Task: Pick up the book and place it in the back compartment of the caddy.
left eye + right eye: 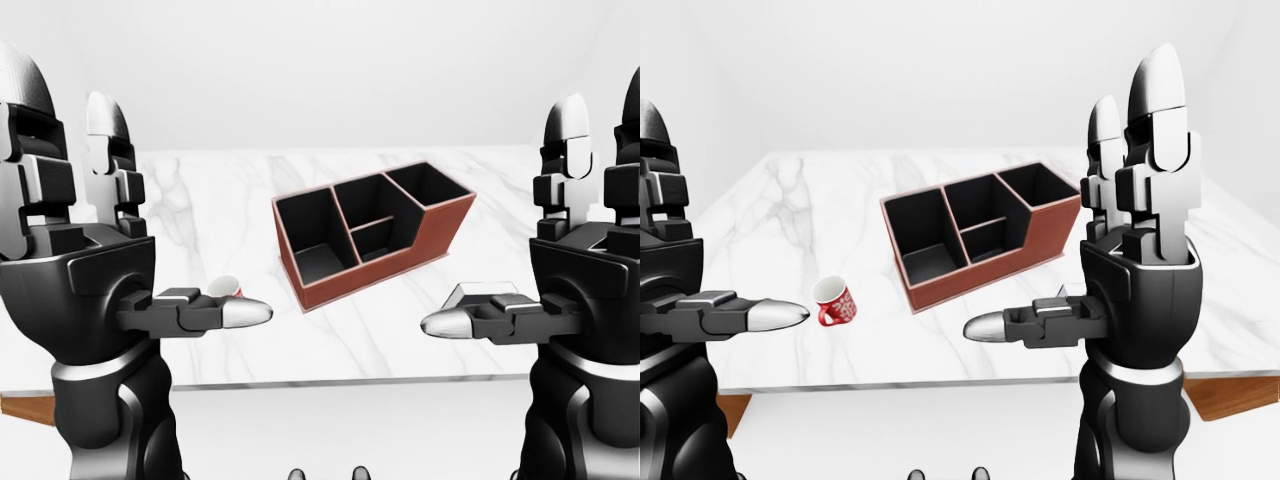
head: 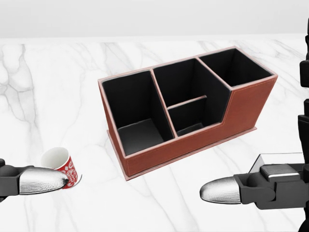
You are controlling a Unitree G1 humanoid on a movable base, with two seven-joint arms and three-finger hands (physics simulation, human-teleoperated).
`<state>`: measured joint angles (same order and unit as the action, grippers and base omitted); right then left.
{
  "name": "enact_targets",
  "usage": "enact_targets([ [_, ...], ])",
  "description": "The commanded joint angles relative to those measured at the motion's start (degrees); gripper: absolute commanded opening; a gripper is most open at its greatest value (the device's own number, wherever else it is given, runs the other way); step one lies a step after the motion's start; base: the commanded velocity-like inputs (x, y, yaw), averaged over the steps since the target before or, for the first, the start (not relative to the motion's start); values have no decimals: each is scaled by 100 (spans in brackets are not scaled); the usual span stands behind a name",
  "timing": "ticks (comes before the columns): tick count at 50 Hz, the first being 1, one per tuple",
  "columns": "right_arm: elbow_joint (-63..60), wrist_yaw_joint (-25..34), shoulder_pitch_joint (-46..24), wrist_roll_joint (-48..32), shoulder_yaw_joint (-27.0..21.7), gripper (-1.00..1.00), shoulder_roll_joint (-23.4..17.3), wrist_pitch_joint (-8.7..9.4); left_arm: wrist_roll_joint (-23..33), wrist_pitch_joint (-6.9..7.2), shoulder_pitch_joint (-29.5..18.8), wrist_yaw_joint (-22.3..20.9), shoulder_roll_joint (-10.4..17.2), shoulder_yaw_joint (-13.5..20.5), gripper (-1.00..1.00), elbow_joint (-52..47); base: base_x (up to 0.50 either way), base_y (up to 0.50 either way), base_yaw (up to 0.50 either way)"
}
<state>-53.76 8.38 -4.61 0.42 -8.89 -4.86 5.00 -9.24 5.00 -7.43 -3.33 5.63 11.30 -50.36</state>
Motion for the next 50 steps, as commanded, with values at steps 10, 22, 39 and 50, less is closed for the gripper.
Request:
enact_targets([
  [10, 13, 80, 20, -112, -16, 100, 24, 0, 49, 0, 42, -28, -25, -27, 100, -15, 50, 0, 0],
  [22, -34, -46, -152, -285, 42, 100, -30, 0, 46, 0, 67, -20, -57, -48, 100, -94, 12, 0, 0],
  [39, -154, 42, -174, -319, 69, 100, -56, 0, 89, 0, 102, -27, -64, -95, 100, -17, 18, 0, 0],
  [50, -480, 423, -424, -818, -155, 100, -501, 0, 31, 0, 47, -11, -51, -27, 100, -117, 0, 0, 0],
])
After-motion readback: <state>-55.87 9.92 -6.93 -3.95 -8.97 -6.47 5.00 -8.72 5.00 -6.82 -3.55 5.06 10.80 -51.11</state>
